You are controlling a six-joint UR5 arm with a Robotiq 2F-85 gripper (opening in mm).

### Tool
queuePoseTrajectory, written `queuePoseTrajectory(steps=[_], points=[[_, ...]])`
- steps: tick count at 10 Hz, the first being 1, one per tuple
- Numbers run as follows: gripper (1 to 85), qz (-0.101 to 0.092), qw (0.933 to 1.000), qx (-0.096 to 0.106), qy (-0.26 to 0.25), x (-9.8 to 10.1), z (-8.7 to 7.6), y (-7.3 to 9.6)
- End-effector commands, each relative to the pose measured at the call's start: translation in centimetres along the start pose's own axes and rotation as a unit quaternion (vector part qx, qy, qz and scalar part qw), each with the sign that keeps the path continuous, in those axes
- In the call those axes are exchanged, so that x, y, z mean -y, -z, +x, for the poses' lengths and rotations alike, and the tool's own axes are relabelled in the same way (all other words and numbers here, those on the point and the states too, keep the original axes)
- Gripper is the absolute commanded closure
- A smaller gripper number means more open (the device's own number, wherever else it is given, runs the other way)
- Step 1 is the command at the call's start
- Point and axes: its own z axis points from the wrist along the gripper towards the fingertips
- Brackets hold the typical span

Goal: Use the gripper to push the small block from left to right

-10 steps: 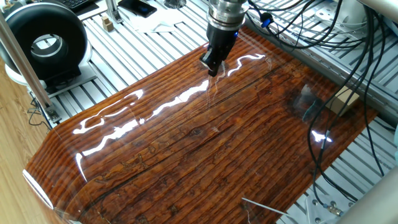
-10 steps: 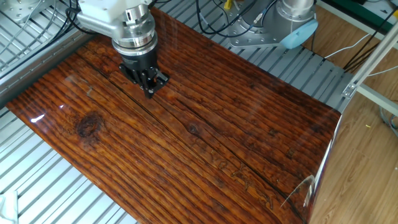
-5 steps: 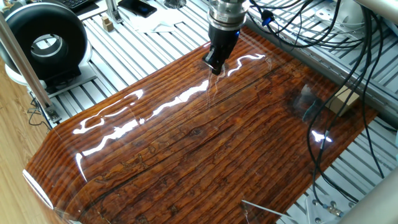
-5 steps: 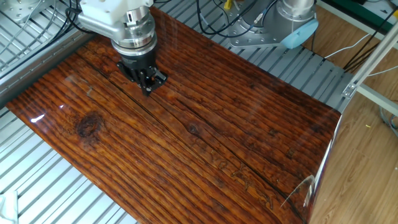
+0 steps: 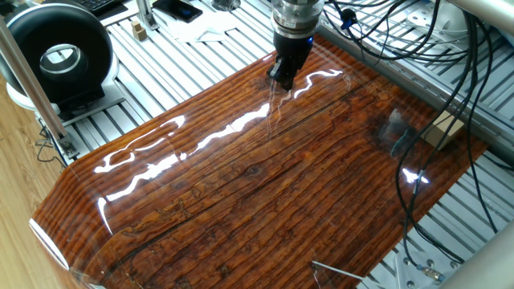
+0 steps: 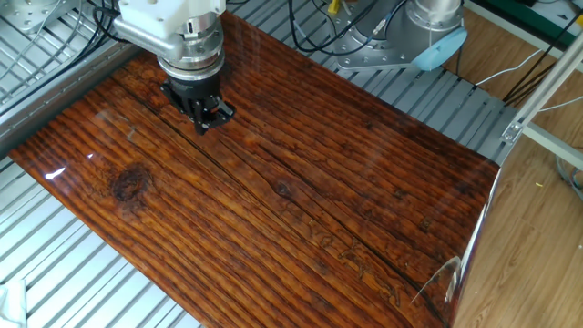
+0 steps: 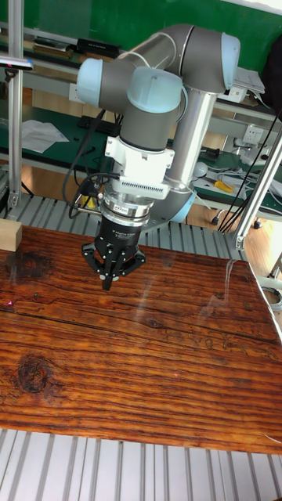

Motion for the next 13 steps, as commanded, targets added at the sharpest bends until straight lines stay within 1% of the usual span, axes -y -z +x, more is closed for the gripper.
queuePoseTrajectory(steps=[1, 2, 3, 4, 5, 6, 7, 8, 9, 10, 11, 12, 13], points=[[84.7, -0.048, 0.9986, 0.014, -0.017, -2.4, -0.8, 0.3], [84.7, -0.056, 0.9982, 0.023, -0.003, -2.8, -1.2, 0.3], [84.7, -0.047, 0.9983, 0.032, 0.012, -2.4, -1.6, 0.3], [84.7, -0.043, 0.9984, 0.032, 0.017, -2.2, -1.6, 0.3], [84.7, -0.044, 0.9984, 0.03, 0.022, -2.2, -1.5, 0.3], [84.7, -0.042, 0.9983, 0.026, 0.029, -1.2, -1.0, -0.4], [84.7, -0.048, 0.9981, 0.014, 0.035, 0.0, 0.5, -1.2], [84.7, -0.042, 0.9985, -0.003, 0.033, 1.4, 2.3, -1.6], [84.7, -0.02, 0.9989, -0.014, 0.04, 3.8, 4.0, -2.0], [84.7, -0.019, 0.9983, -0.022, 0.05, 5.5, 5.9, -2.6], [84.7, -0.023, 0.9975, -0.034, 0.058, 7.2, 8.4, -3.3], [84.7, -0.018, 0.997, -0.045, 0.06, 8.9, 10.5, -3.9], [84.7, -0.013, 0.9965, -0.054, 0.062, 10.1, 12.0, -4.5]])
